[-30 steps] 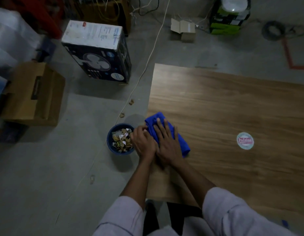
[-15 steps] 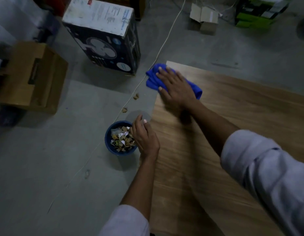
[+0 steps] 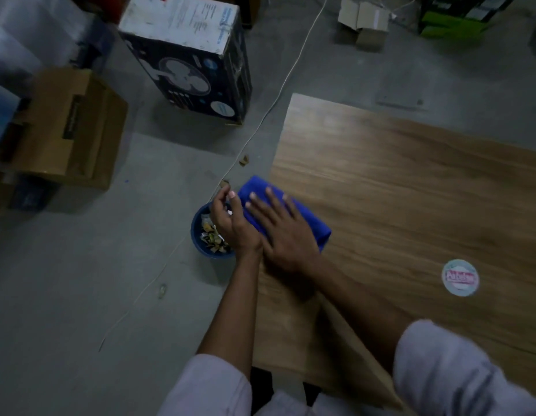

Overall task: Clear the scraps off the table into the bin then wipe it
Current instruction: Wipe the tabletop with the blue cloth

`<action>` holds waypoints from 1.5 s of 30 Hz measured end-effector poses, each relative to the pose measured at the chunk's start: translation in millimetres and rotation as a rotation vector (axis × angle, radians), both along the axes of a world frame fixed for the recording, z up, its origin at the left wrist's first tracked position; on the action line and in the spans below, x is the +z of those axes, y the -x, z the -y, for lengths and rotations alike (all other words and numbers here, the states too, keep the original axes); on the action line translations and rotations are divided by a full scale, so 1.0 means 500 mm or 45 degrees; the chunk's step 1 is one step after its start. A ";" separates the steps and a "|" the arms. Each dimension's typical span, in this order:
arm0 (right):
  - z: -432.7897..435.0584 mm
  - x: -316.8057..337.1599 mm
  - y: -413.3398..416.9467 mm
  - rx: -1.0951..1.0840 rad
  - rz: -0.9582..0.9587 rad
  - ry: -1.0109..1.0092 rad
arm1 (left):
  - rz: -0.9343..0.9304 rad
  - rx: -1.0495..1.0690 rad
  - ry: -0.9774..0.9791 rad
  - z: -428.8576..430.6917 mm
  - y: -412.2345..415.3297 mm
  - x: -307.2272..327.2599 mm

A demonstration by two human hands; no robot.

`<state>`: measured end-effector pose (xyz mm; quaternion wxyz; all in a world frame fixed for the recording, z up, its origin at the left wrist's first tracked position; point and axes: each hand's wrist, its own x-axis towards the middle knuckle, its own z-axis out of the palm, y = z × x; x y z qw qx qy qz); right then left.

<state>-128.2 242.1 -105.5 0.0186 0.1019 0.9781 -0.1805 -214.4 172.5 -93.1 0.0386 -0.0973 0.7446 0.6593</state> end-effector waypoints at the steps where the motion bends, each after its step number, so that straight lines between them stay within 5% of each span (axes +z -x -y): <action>1: 0.046 -0.001 -0.037 0.057 -0.002 -0.011 | -0.037 -0.061 0.027 0.011 -0.011 0.010; 8: 0.240 -0.020 -0.250 0.419 0.057 -0.069 | 0.026 -0.391 0.176 0.132 -0.116 0.006; 14: 0.173 -0.027 -0.234 0.514 -0.058 -0.041 | 0.001 -0.459 0.200 0.237 -0.178 0.018; 25: 0.159 0.010 -0.111 -0.687 0.056 -0.033 | 0.028 -0.379 0.314 0.420 -0.208 0.043; 29: 0.324 0.012 -0.175 -0.600 0.020 -0.050 | -0.013 -0.423 0.322 0.448 -0.225 0.040; 34: 0.370 0.001 -0.312 -0.225 -0.020 -0.092 | -0.303 -0.988 0.478 0.411 -0.268 0.005; 39: 0.253 0.000 -0.423 -0.774 0.014 -0.094 | -0.528 -1.574 0.668 0.315 -0.343 -0.019; 45: 0.086 -0.017 -0.610 -1.496 0.085 -0.126 | -0.577 -1.670 0.896 0.273 -0.340 -0.048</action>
